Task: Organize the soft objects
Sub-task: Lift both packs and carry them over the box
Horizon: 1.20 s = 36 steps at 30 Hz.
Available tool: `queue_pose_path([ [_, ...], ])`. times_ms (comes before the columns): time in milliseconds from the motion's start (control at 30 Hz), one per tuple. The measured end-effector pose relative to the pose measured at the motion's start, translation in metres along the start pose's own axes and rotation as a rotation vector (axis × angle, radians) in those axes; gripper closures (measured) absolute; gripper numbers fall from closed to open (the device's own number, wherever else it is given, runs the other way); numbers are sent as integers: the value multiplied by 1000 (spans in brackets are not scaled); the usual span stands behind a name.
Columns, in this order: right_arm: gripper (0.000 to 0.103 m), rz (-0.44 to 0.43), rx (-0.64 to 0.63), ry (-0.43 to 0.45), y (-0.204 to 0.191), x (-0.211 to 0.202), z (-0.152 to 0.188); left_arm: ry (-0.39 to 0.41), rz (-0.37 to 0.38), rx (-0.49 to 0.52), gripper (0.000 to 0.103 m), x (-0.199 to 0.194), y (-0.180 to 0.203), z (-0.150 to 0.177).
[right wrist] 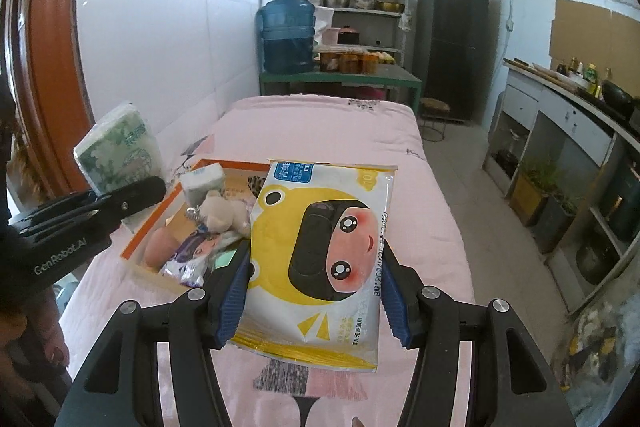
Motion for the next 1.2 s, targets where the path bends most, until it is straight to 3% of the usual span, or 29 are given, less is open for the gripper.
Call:
queue_pose_path([
  [367, 43, -36, 49, -14, 1, 41, -20, 3, -14, -56, 81, 33, -13, -20],
  [667, 43, -65, 53, -22, -15, 81, -39, 5, -64, -87, 81, 51, -42, -9],
  [933, 43, -57, 49, -11, -22, 109, -23, -28, -77, -116, 81, 66, -65, 6],
  [1200, 43, -66, 25, -47, -17, 127, -7, -27, -151, -57, 81, 68, -64, 12],
])
Point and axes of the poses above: each gripper's, at about its wrist camera, not at the fingertips, and x roughly the way its jaws point, y to its right, z to its underside, the point moved 9 cm from there along x, roughly the way its jaws point, and after that the axes turned 3 degrees about -z, right-handed, at the moved point
